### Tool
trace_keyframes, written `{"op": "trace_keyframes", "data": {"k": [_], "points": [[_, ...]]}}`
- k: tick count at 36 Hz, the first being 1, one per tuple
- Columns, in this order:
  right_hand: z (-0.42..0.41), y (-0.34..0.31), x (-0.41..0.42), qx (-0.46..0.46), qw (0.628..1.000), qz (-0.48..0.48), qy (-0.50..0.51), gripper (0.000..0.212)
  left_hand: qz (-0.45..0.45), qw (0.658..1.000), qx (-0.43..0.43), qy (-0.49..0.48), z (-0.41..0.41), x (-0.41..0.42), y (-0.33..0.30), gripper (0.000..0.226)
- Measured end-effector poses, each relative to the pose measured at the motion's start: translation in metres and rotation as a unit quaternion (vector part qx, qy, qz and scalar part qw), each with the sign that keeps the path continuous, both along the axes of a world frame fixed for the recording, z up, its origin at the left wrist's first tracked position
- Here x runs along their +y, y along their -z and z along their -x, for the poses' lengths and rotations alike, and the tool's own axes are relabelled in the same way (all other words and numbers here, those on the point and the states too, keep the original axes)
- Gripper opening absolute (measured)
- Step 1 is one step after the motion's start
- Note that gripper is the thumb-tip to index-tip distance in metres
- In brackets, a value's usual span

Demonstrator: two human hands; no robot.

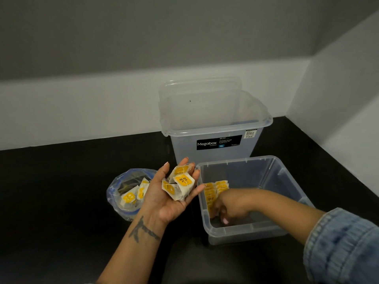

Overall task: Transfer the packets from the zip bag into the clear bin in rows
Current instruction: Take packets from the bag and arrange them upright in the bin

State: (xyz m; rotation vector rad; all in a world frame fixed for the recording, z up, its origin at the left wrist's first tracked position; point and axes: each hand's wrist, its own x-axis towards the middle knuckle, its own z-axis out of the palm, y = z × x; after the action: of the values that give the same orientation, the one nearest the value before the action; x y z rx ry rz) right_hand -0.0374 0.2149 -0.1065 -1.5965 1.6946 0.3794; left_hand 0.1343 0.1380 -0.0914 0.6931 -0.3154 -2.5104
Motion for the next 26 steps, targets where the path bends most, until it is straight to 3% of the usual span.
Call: {"op": "trace_keyframes", "data": {"k": [6, 11, 15, 19, 26], "points": [[0.009, -0.072, -0.004, -0.041, 0.988, 0.134, 0.056, 0.015, -0.004, 1.0, 0.008, -0.002, 0.003, 0.0, -0.005, 0.042], [-0.003, -0.106, -0.008, -0.105, 0.921, 0.358, 0.116, 0.007, -0.007, 1.0, 0.006, 0.008, 0.01, 0.003, -0.006, 0.043], [-0.021, -0.111, -0.01, -0.101, 0.918, 0.376, 0.071, 0.022, -0.003, 1.0, -0.004, 0.02, 0.014, 0.007, -0.008, 0.042], [-0.029, -0.107, -0.014, -0.026, 0.92, 0.39, 0.035, 0.014, -0.001, 0.999, -0.008, 0.035, 0.016, 0.011, -0.01, 0.051], [-0.014, -0.11, -0.014, -0.096, 0.878, 0.452, 0.122, 0.004, -0.001, 0.999, -0.016, 0.033, 0.016, 0.01, -0.009, 0.042]]}}
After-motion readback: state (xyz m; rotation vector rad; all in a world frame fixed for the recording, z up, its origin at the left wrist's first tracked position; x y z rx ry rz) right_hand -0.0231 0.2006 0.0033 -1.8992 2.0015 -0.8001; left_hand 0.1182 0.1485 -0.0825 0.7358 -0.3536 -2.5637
